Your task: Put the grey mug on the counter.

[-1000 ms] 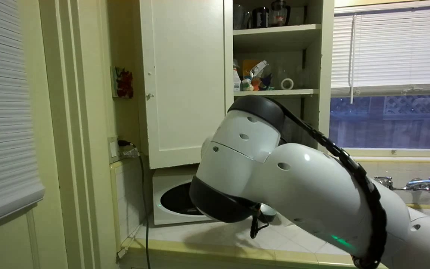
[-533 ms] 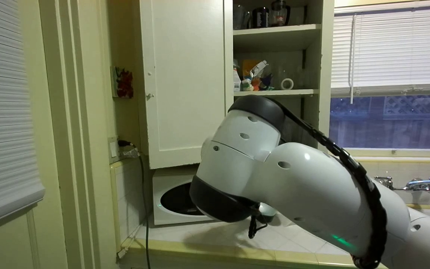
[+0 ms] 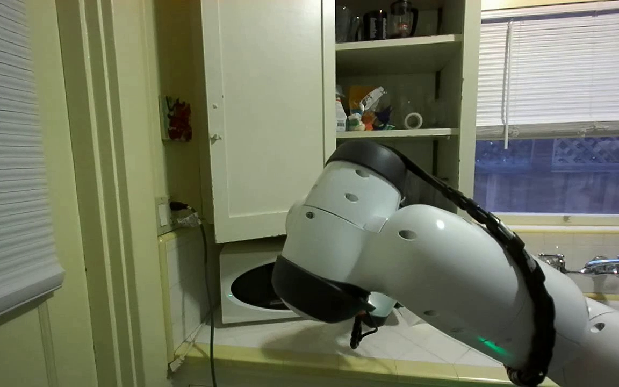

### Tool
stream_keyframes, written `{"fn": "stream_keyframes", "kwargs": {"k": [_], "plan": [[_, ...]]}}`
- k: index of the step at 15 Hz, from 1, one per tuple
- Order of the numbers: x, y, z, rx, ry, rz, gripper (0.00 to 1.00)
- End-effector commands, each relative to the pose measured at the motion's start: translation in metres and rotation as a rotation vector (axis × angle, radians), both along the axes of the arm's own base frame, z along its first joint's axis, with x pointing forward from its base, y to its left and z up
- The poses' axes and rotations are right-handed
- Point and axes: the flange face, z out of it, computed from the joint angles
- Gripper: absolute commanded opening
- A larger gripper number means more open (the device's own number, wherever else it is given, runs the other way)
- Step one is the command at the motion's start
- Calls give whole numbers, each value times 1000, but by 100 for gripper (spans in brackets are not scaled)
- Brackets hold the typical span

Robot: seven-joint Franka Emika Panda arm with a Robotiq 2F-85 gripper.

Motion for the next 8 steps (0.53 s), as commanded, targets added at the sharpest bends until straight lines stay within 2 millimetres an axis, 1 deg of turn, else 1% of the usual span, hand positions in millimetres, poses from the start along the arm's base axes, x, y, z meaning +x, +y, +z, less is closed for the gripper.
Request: {"fn": "stream_keyframes", "kwargs": {"k": [1, 8], "plan": [[18, 0, -18, 57, -41, 42, 5], [38, -10, -51, 111, -34, 80, 5]]}}
